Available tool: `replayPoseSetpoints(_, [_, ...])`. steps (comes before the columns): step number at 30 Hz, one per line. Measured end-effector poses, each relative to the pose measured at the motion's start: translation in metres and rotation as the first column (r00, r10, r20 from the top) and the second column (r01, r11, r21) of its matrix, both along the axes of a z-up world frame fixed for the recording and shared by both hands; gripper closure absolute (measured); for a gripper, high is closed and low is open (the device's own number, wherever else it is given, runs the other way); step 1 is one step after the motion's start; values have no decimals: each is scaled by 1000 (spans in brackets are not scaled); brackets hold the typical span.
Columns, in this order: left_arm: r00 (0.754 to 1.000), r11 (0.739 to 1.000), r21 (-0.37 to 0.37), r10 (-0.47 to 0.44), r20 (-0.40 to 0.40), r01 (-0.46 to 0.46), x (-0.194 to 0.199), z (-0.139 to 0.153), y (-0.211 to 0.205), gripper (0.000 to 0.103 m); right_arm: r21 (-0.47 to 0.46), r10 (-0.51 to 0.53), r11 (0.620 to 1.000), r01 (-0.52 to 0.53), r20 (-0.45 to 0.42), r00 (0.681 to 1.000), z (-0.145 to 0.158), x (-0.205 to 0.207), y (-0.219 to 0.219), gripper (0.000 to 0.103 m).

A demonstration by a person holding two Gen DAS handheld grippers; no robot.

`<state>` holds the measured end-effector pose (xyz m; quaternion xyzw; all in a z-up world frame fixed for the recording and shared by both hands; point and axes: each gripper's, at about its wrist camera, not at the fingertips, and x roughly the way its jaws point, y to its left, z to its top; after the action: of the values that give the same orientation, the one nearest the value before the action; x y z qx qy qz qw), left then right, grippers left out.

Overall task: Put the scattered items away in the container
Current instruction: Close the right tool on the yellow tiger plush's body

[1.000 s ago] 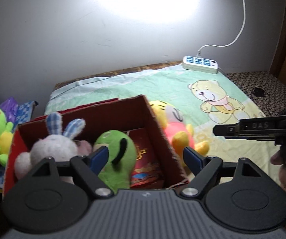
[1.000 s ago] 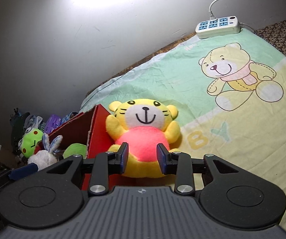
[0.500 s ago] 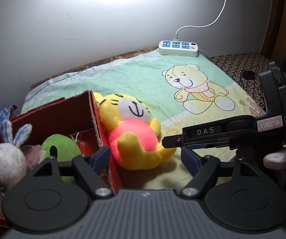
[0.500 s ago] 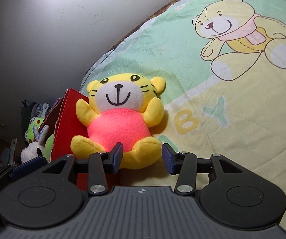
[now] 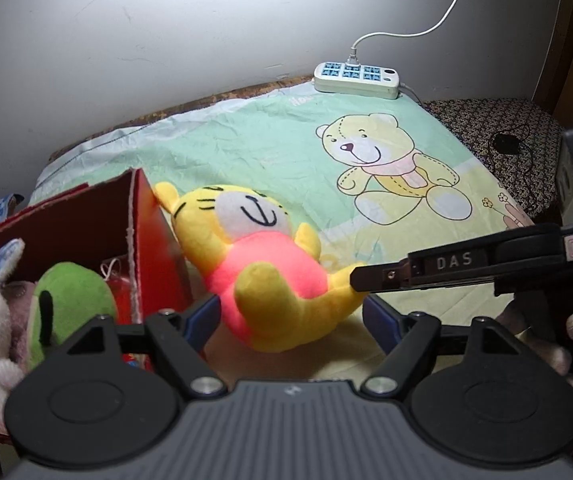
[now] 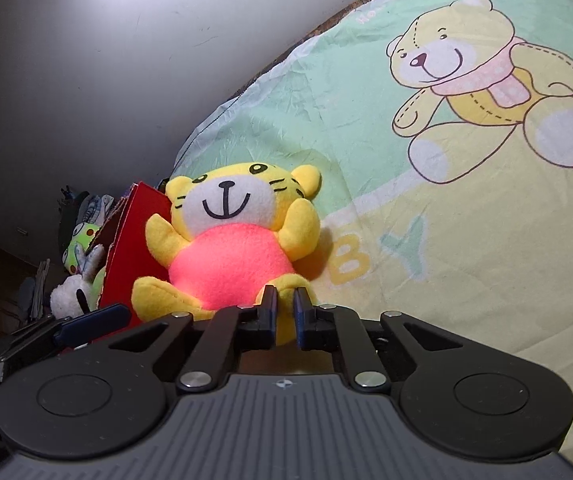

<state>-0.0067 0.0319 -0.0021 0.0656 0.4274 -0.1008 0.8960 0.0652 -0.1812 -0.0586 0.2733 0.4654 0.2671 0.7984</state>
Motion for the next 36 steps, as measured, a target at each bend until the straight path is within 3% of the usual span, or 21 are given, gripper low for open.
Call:
replayPoseSetpoints(7, [991, 996, -83, -38, -125, 27, -2, -28, -21, 21, -85, 23, 996, -27, -48, 999, 0, -38, -45, 94])
replayPoseSetpoints(11, [986, 996, -78, -47, -161, 35, -1, -41, -28, 22, -112, 33, 993, -38, -45, 998, 0, -50, -52, 89])
replayPoseSetpoints(13, [986, 996, -84, -44, -160, 31, 4, -40, -27, 22, -115, -1, 993, 0, -13, 1000, 4, -46, -56, 75])
replayPoseSetpoints(17, [992, 997, -74, -12, -125, 3, 19, -33, -23, 17, -42, -94, 995, 93, -3, 996, 6, -20, -66, 63])
replayPoseSetpoints(18, [993, 997, -74, -4, -118, -5, 24, -33, -21, 14, -24, -95, 995, 95, -11, 995, 4, -12, -64, 57])
replayPoseSetpoints(23, [987, 997, -59, 45, -152, -55, 42, -46, -12, 13, 35, -34, 999, 35, -52, 998, -10, 12, -40, 51])
replayPoseSetpoints(24, [986, 996, -60, 51, -157, -61, 43, -49, -10, 13, 44, -24, 999, 27, -67, 997, -14, 16, -35, 46])
replayPoseSetpoints(27, [984, 994, -74, 62, -167, -75, 47, -56, -5, 7, 55, 15, 998, -10, -93, 996, -23, 27, -20, 45])
replayPoseSetpoints(36, [978, 990, -99, 76, -197, -97, 61, -69, -4, 5, 64, 107, 993, -102, -86, 990, -32, 47, 7, 50])
